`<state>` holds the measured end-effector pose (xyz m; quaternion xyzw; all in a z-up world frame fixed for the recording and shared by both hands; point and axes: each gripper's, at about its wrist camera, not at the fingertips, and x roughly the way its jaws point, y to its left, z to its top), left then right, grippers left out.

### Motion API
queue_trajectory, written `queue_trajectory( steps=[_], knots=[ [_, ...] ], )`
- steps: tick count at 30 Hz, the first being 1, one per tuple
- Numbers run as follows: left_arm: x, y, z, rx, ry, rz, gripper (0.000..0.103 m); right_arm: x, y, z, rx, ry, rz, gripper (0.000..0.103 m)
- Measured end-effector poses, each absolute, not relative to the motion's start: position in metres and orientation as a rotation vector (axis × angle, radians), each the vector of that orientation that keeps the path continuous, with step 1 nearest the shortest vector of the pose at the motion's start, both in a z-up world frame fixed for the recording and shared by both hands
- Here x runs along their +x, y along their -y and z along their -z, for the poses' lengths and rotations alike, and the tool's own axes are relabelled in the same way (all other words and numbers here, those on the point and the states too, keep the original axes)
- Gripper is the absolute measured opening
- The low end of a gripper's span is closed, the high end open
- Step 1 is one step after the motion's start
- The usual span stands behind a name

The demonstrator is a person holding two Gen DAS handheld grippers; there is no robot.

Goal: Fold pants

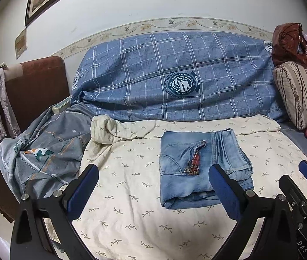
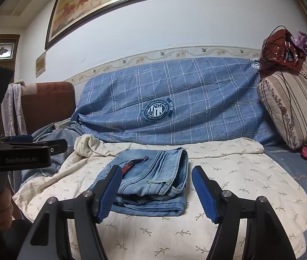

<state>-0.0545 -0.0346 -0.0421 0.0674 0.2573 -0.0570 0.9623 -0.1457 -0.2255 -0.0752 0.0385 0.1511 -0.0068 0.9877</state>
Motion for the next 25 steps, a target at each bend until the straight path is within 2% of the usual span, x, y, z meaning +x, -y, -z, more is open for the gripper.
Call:
queue_trajectory(
  steps=[25],
  knots=[
    [-0.0537,0.0319,0.0470,0.123,-0.508,0.156,0.101,-0.1405,0.2202,0.0790,0.046,-0.319,0.013,0.070]
  ],
)
